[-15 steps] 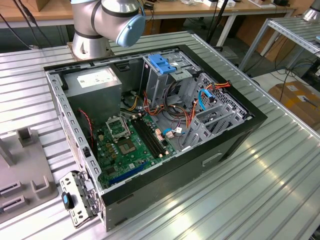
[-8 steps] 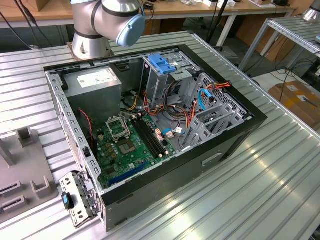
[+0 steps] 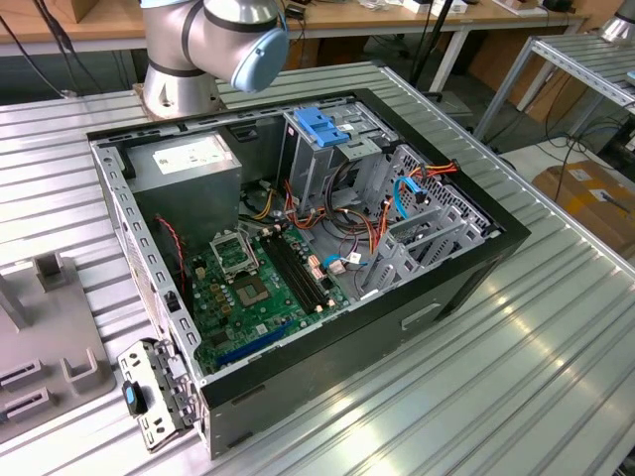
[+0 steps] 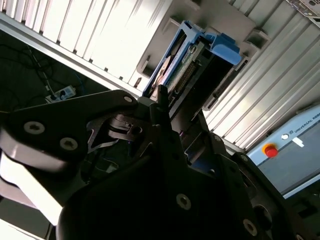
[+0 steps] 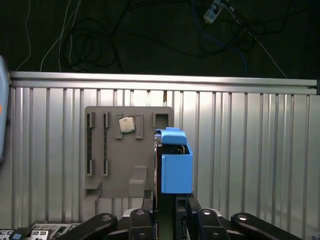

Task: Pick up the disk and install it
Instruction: 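Pick up the disk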

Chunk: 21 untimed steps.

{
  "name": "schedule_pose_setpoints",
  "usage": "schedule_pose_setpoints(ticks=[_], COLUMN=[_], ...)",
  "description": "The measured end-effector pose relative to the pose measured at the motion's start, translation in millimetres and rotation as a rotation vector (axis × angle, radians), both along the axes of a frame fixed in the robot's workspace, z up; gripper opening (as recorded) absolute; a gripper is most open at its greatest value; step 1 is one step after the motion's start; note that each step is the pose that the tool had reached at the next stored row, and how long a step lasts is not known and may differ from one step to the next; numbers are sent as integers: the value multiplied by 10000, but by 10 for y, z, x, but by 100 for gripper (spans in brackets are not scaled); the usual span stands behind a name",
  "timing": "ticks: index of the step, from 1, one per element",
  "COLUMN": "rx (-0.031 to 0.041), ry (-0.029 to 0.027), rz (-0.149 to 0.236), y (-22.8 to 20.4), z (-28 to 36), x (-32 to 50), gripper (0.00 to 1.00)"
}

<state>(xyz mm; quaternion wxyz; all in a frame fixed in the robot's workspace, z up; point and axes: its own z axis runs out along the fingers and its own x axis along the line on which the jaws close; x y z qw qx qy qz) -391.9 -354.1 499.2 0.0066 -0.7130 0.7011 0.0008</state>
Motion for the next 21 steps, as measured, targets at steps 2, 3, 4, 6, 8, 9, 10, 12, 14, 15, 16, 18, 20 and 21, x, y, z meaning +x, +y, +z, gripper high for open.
schedule_pose_setpoints(ticks=[2, 3, 4, 6, 8, 9, 10, 12, 14, 15, 16, 18, 20, 21], rx=[0, 0, 0, 0, 0, 0, 0, 0, 0, 0, 0, 0, 0, 0], ry=[-1, 0, -1, 0, 0, -1, -1, 0, 0, 0, -1, 0, -1, 0], rz=[0, 0, -1, 0, -1, -1, 0, 0, 0, 0, 0, 0, -1, 0], y=[0, 0, 0, 0, 0, 0, 0, 0, 0, 0, 0, 0, 0, 0], z=[0, 0, 0, 0, 0, -1, 0, 0, 0, 0, 0, 0, 0, 0], x=[47, 63, 86, 128, 175, 213, 249, 290, 337, 358, 377, 427, 495, 519], gripper=[35, 35, 35, 35, 35, 35, 35, 35, 35, 35, 35, 35, 35, 35])
